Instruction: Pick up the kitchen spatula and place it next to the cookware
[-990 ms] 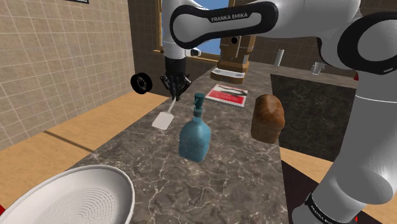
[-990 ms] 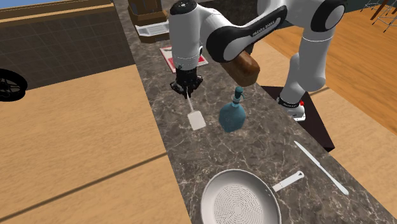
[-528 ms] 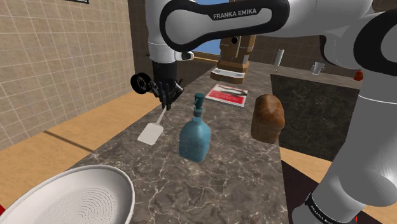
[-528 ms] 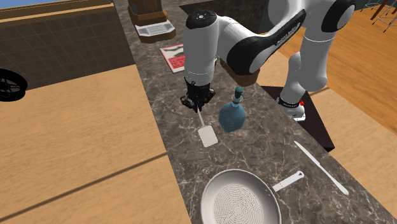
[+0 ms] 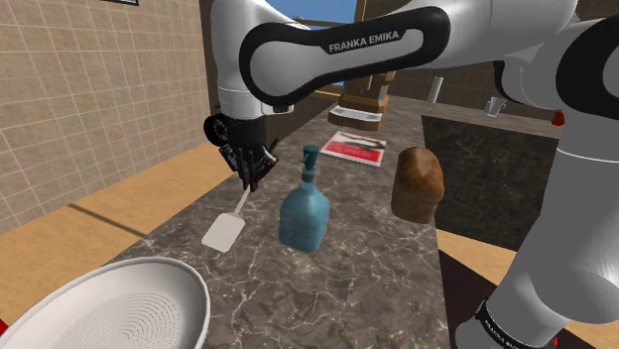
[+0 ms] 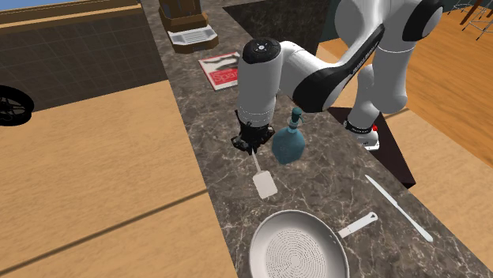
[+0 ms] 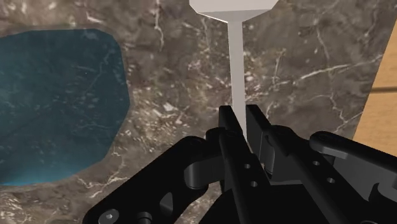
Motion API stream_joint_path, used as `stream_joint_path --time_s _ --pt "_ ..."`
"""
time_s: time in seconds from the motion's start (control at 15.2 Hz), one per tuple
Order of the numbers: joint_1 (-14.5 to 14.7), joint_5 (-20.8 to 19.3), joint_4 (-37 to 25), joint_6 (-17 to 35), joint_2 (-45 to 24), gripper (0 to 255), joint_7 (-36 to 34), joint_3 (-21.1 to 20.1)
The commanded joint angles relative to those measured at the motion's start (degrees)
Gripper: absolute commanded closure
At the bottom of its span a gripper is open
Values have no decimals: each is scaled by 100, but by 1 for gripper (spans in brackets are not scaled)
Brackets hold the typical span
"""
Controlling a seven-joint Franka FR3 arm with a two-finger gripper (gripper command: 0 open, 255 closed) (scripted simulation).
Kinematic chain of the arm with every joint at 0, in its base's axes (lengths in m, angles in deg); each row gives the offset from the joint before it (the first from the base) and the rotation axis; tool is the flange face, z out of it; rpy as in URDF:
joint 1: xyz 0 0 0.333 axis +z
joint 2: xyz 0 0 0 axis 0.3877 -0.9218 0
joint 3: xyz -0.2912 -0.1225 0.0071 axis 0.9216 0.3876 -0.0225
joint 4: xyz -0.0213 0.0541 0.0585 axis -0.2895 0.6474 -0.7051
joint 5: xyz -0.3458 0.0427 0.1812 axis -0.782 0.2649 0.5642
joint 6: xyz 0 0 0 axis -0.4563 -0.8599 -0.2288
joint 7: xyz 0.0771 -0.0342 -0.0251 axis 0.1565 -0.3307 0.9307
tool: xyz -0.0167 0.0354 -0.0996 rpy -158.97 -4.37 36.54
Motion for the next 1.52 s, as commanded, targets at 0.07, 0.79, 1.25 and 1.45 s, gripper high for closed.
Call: stream_joint_path --time_s 0.07,0.79,1.25,1.45 --pt "-3 -28 169 199 -35 255 -30 10" --pt "7 -189 762 964 -245 255 -174 63" --pt "8 -196 779 988 -254 255 -180 65" --pt "9 -196 778 988 -255 0 -180 65"
